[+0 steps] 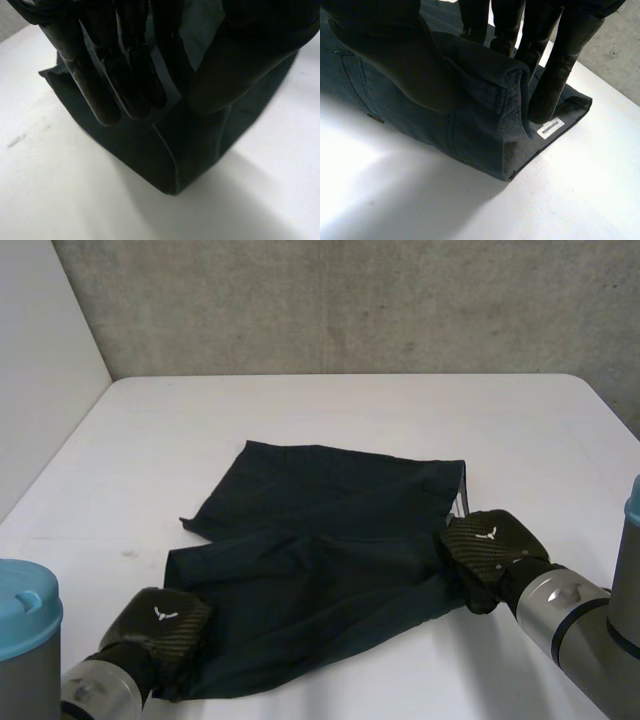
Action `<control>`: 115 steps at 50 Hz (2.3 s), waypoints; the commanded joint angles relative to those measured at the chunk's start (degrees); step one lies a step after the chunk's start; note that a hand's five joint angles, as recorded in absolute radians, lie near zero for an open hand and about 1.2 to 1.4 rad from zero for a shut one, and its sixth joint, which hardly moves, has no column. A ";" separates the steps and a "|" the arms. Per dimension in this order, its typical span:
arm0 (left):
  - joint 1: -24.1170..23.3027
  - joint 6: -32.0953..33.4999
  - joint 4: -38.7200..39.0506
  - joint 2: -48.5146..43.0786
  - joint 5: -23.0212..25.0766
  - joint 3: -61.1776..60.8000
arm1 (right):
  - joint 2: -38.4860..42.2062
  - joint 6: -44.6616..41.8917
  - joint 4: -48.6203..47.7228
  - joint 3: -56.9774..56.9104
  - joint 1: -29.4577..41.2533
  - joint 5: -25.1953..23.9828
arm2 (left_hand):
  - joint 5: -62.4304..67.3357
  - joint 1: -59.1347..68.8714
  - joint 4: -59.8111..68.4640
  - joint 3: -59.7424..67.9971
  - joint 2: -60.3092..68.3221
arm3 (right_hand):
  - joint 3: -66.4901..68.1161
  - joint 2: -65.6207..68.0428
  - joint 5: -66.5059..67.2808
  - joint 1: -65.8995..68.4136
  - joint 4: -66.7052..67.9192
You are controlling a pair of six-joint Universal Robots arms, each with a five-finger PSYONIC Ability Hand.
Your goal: Fold the shorts.
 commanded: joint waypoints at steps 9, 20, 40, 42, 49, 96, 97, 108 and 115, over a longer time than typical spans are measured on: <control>-0.37 4.05 -1.28 2.98 -1.00 0.59 | -5.04 -1.43 1.65 3.08 -0.08 -0.07 | 14.08 16.63 11.70 12.45 11.98 | 11.93 12.83 13.67 24.13 11.46; -0.20 6.08 -17.54 23.54 -0.65 9.29 | -20.68 -9.69 15.45 -0.43 -1.13 -1.83 | 14.08 16.63 11.70 12.45 11.98 | 11.93 12.83 13.67 24.13 11.46; 0.24 5.90 -23.20 30.09 2.86 13.60 | -27.64 -15.83 25.93 -1.32 -11.40 -9.13 | 14.08 16.63 11.70 12.45 11.98 | 11.93 12.83 13.67 24.13 11.46; 0.33 5.82 -20.55 26.56 3.04 13.69 | -25.36 -16.81 24.69 -0.53 -13.08 -9.47 | 14.08 16.63 11.70 12.45 11.98 | 11.93 12.83 13.67 24.13 11.46; 0.33 8.09 -5.09 6.62 2.86 19.30 | -13.40 -16.64 18.80 -0.87 -16.87 -13.69 | 14.08 16.63 11.70 12.45 11.98 | 11.93 12.83 13.67 24.13 11.46; -3.45 23.31 13.12 -44.13 0.40 64.94 | 13.52 -8.55 -16.10 -19.34 -5.70 12.76 | -54.53 -51.98 -56.91 -56.16 -56.62 | -58.07 -57.17 -56.33 -45.87 -58.54; -3.36 22.17 13.38 -41.68 0.49 61.62 | 10.81 -8.12 -15.83 -16.89 -5.62 12.15 | -54.53 -51.98 -56.91 -56.16 -56.62 | -58.07 -57.17 -56.33 -45.87 -58.54; -0.11 4.95 13.30 -26.02 1.19 41.47 | 0.23 4.27 -7.13 3.42 -6.23 3.54 | -54.02 -51.47 -56.40 -55.66 -56.12 | -53.28 -52.38 -51.55 -41.08 -53.75; 0.16 -1.39 13.30 -22.59 2.51 34.00 | 0.76 6.83 -12.22 11.86 -10.01 -1.65 | -54.02 -51.47 -56.40 -55.66 -56.12 | -46.89 -45.99 -45.15 -34.69 -47.36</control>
